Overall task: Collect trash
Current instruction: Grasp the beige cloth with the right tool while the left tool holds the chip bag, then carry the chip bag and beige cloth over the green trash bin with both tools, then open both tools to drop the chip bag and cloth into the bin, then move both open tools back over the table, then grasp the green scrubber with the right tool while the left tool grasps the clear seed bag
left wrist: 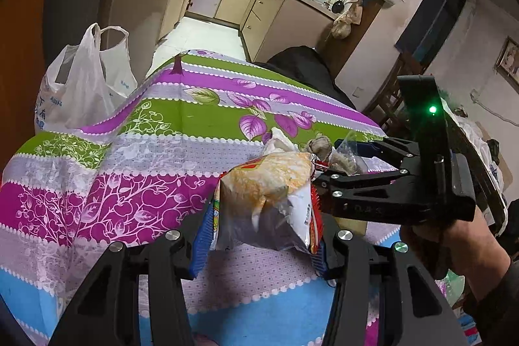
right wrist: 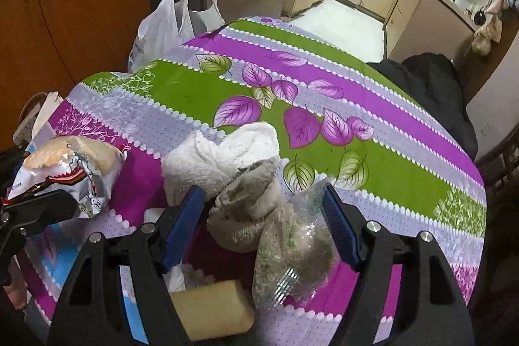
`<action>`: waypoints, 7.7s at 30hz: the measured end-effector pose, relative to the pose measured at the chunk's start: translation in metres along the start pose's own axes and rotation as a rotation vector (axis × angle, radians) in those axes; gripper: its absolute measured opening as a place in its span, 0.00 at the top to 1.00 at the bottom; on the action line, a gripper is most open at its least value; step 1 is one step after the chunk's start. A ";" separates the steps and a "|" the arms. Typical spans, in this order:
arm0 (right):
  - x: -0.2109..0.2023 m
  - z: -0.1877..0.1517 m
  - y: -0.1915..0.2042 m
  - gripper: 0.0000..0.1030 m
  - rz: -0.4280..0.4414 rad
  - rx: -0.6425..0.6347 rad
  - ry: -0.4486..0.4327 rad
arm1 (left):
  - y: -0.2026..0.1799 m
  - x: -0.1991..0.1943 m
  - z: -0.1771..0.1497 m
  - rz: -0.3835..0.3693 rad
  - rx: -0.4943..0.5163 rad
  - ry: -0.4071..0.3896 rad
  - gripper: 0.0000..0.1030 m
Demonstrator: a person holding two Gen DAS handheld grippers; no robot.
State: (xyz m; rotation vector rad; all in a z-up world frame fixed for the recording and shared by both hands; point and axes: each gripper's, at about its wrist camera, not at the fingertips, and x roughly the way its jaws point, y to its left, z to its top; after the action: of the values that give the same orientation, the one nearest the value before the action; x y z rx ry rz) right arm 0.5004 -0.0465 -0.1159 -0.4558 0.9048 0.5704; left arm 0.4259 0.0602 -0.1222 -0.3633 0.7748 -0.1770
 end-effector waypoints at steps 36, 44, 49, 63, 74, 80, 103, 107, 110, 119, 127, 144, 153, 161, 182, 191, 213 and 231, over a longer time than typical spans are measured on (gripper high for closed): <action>-0.005 -0.004 -0.021 0.30 0.042 0.120 -0.003 | -0.011 0.000 -0.001 -0.025 -0.006 0.003 0.50; 0.015 -0.006 -0.030 0.57 0.083 0.167 0.027 | -0.012 0.006 0.000 -0.028 -0.007 0.009 0.50; -0.019 -0.019 -0.035 0.61 0.080 0.227 -0.066 | -0.017 0.001 -0.002 0.019 0.016 -0.014 0.50; -0.220 -0.110 -0.049 0.61 -0.076 0.356 -0.415 | -0.119 -0.055 -0.004 -0.011 0.189 -0.126 0.50; -0.323 -0.230 -0.106 0.61 -0.316 0.527 -0.407 | -0.278 -0.073 -0.031 -0.221 0.356 -0.136 0.50; -0.360 -0.286 -0.148 0.60 -0.417 0.623 -0.359 | -0.379 -0.066 -0.053 -0.327 0.448 -0.109 0.50; -0.334 -0.438 -0.275 0.60 -0.358 1.009 -0.058 | -0.569 0.082 -0.142 -0.318 0.679 0.239 0.50; -0.321 -0.449 -0.276 0.60 -0.344 1.016 -0.009 | -0.575 0.106 -0.157 -0.308 0.696 0.317 0.50; -0.318 -0.456 -0.277 0.60 -0.335 1.023 0.002 | -0.577 0.118 -0.165 -0.300 0.699 0.341 0.50; -0.307 -0.475 -0.287 0.59 -0.314 1.032 0.034 | -0.582 0.143 -0.177 -0.297 0.700 0.377 0.50; -0.305 -0.481 -0.292 0.58 -0.306 1.034 0.031 | -0.584 0.152 -0.181 -0.293 0.699 0.387 0.50; -0.304 -0.497 -0.297 0.51 -0.311 1.046 0.021 | -0.580 0.163 -0.183 -0.260 0.686 0.363 0.17; -0.304 -0.497 -0.296 0.51 -0.308 1.043 0.014 | -0.579 0.164 -0.187 -0.249 0.693 0.363 0.17; -0.304 -0.498 -0.296 0.51 -0.309 1.044 0.011 | -0.578 0.161 -0.185 -0.245 0.699 0.354 0.17; -0.342 -0.481 -0.132 0.11 -0.440 0.836 -0.373 | -0.374 0.062 -0.129 -0.193 0.569 0.214 0.14; -0.297 -0.437 -0.078 0.11 -0.295 0.714 -0.365 | -0.135 0.006 -0.039 0.102 0.166 0.064 0.14; -0.264 -0.379 -0.035 0.11 -0.192 0.569 -0.338 | -0.049 0.055 -0.007 0.317 0.134 0.223 0.38; -0.128 -0.175 0.001 0.26 0.157 0.170 -0.192 | -0.043 0.093 0.053 0.249 0.200 0.184 0.27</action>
State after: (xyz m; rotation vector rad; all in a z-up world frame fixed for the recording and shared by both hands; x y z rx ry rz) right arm 0.3321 -0.1828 -0.1045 -0.1735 0.8009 0.6627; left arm 0.5279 0.0071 -0.1312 -0.0591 0.9679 -0.0533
